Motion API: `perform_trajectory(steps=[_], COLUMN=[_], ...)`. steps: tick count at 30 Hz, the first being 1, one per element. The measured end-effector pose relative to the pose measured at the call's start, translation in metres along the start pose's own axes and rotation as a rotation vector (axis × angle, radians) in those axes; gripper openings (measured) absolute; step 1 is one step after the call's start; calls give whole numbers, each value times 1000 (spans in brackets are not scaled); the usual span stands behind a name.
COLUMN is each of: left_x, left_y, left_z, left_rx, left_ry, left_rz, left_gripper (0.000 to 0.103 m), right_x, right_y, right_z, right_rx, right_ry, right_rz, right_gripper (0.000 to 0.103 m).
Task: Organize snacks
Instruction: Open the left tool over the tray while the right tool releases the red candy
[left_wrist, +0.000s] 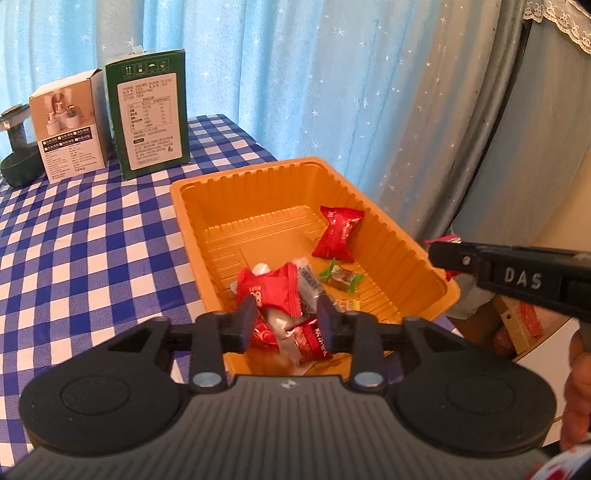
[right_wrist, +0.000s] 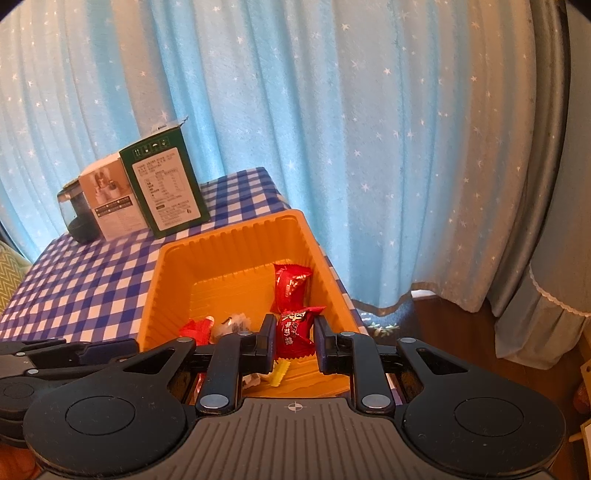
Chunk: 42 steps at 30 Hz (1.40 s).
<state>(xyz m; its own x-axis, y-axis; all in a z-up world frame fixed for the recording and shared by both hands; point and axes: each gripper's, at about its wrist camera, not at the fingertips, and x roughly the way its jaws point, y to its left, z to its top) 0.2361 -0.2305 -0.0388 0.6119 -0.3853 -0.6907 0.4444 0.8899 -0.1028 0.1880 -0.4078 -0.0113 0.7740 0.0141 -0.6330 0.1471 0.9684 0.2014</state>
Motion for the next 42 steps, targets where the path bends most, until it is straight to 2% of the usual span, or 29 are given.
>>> perform_trajectory(steps=[10,19,22,23,24,25,26,35,39,42], left_x=[-24,-34,-34,-35,-35,-36,-38,-52,-64,-76], left_y=[23,29,29,29,29,30,30,32,32,32], left_z=[-28,-37,-38,-38,-39,-39,-40,-46,-48,-49], left_rx=[-56,-88,-90,-91,-90,-89,-87,-109,-111,-121], left_ry=[9,7,13,12,11,10,8,3,-14,-27], left_rz=[42,45,45,45,45,46,49,55,70,85], left_gripper=[33,36,45,46,47,48,51,66,80,87], right_x=[4,14,22,24,24,24,22,-2,-21,-35], right_y=[2,5,11,14,15,14,12,-8,-12,-11], right_z=[0,8,9,9,8,8,7,1,-6,-14], right_rx=[7,25,-7,-16,-14,-2,20,119,148,144], right_ry=[8,29,64,69,69,64,53,34,31,37], right_rz=[13,62,111,123,128,130,128,74,62,62], right_gripper=[22,22,22,25,30,46,56,57,57,58])
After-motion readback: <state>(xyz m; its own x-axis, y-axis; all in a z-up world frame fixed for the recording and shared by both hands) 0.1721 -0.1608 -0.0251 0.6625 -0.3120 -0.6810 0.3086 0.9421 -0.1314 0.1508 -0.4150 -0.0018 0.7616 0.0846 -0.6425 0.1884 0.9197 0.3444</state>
